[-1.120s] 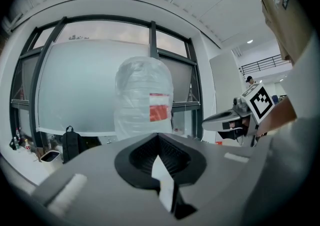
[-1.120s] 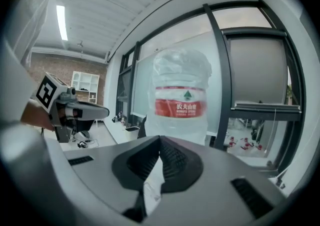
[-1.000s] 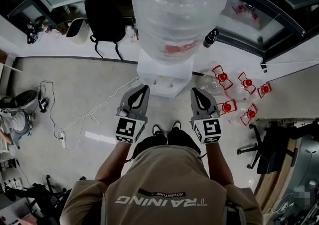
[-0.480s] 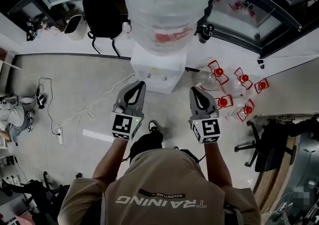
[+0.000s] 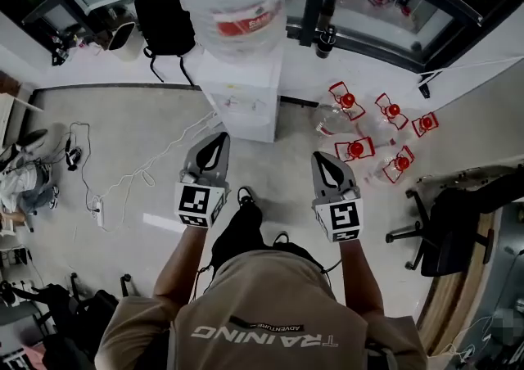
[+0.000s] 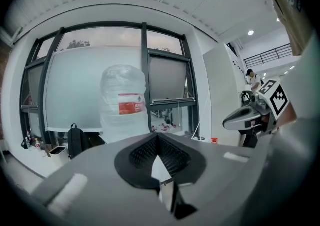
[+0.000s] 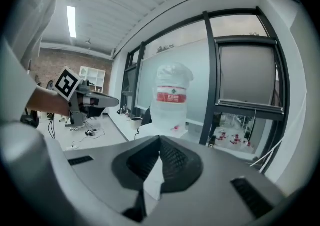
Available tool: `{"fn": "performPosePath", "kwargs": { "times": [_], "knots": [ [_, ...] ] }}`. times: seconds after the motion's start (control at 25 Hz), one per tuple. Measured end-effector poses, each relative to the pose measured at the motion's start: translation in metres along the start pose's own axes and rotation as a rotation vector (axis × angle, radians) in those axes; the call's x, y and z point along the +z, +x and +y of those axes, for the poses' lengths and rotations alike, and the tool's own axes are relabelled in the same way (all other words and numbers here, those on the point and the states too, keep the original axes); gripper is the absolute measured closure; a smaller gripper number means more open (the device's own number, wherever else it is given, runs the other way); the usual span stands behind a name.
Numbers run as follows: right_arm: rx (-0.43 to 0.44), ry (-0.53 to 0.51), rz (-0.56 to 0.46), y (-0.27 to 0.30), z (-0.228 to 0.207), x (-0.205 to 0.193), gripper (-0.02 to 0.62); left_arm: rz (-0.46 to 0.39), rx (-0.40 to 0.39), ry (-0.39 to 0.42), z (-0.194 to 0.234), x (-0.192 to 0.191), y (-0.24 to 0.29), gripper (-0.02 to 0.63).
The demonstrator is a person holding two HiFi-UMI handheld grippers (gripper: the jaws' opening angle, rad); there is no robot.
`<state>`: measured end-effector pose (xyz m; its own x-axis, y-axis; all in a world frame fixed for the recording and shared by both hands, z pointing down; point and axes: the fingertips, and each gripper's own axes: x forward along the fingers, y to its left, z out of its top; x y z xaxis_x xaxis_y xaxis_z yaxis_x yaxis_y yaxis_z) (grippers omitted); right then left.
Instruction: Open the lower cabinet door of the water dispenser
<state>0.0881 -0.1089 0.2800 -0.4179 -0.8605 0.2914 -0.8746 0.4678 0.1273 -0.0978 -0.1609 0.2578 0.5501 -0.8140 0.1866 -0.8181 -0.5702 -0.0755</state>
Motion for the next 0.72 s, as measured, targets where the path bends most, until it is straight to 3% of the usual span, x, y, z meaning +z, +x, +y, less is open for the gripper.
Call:
{"fn": "performPosePath", "kwargs": {
  "times": [0.36,0.56,0.72],
  "knots": [
    [0.076,0.099,0.054,-0.031,0.001,-0.044,0.586,0.023,0.013,-0.013,-0.053,-0.014,-0.016,0.604],
    [0.133,0.113,0.076,0.007,0.0,-0.064,0.586,0.02,0.032,-0.003,-0.037,-0.032,0.006,0.604],
    [0.152,0.128,0.074,0.064,-0.003,-0.113,0.586,0.014,0.041,-0.031,-0.019,-0.082,0.039,0.604]
  ]
}}
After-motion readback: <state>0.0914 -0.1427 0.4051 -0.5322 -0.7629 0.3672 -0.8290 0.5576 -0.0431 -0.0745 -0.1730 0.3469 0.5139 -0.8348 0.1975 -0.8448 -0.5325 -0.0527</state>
